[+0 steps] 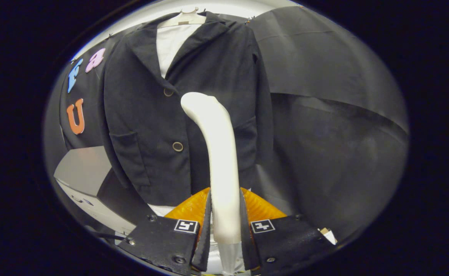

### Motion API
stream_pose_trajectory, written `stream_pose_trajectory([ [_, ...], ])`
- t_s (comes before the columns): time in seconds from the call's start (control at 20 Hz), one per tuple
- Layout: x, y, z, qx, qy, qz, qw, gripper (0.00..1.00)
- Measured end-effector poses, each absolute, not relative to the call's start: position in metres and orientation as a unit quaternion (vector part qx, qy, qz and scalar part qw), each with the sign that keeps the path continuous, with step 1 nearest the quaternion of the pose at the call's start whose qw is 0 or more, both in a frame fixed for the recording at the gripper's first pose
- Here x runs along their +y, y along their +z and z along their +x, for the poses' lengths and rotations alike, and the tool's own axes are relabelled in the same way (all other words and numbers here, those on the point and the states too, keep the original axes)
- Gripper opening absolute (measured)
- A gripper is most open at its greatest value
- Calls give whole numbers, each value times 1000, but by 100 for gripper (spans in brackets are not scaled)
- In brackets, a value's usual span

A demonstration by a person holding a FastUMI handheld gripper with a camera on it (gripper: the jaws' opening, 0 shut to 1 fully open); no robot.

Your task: Iron the clothes twice with a garment steamer, once on the left side and once on the right side.

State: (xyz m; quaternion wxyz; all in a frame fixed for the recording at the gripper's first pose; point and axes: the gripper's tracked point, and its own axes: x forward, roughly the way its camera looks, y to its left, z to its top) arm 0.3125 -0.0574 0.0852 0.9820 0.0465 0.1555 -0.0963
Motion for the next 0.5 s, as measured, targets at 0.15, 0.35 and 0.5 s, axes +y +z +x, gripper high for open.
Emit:
stream_pose_trajectory([
  [0.15,-59,73,310,164,-95,46,981,37],
  [0.35,-58,56,308,175,-91,41,980,37],
  [0.5,-57,39,308,189,-83,44,977,37],
])
